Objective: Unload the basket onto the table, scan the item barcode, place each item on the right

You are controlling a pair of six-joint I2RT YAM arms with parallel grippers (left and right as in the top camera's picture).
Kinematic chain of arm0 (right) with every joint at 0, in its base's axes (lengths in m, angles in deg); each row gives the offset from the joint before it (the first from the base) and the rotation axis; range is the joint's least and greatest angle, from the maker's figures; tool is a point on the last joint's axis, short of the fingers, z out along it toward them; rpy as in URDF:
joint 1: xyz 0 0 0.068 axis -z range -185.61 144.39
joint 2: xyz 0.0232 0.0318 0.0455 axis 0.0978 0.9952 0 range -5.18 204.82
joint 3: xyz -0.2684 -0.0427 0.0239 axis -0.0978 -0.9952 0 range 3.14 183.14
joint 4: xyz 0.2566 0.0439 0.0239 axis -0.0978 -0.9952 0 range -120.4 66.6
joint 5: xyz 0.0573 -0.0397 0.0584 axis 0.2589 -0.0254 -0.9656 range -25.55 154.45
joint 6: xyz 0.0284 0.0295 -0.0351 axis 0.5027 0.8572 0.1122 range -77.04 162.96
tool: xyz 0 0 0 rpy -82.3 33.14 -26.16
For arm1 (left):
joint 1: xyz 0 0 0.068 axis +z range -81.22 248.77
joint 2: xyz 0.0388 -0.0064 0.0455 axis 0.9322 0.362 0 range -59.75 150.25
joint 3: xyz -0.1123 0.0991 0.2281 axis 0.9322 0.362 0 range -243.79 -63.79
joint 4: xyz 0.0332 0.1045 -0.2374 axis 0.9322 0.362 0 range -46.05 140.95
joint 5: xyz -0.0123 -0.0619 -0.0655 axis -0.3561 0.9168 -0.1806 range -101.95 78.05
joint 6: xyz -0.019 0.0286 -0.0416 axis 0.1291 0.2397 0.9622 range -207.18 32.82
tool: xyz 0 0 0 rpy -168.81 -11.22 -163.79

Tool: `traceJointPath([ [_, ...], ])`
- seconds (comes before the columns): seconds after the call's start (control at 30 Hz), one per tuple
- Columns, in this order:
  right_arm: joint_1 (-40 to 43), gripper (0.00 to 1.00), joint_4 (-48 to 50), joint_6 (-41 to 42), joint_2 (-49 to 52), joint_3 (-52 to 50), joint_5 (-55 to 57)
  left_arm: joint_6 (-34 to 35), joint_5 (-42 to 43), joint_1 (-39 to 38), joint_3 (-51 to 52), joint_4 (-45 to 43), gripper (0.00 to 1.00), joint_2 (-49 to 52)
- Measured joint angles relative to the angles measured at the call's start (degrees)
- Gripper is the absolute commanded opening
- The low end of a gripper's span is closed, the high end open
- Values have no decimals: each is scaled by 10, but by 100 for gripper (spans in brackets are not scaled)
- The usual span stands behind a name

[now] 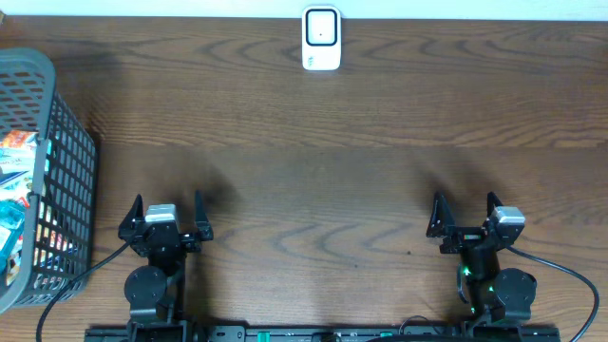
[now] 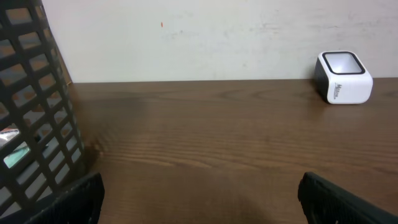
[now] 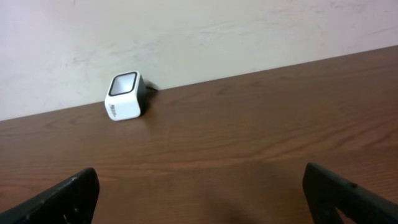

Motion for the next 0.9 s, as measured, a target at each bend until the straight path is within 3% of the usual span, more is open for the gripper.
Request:
traceJointPath([
  [0.63, 0, 99, 0, 0, 0, 0, 0, 0, 1, 0, 0, 0, 98, 0],
  [0.9, 0, 99, 0, 0, 0, 0, 0, 9, 91, 0, 0, -5, 98, 0],
])
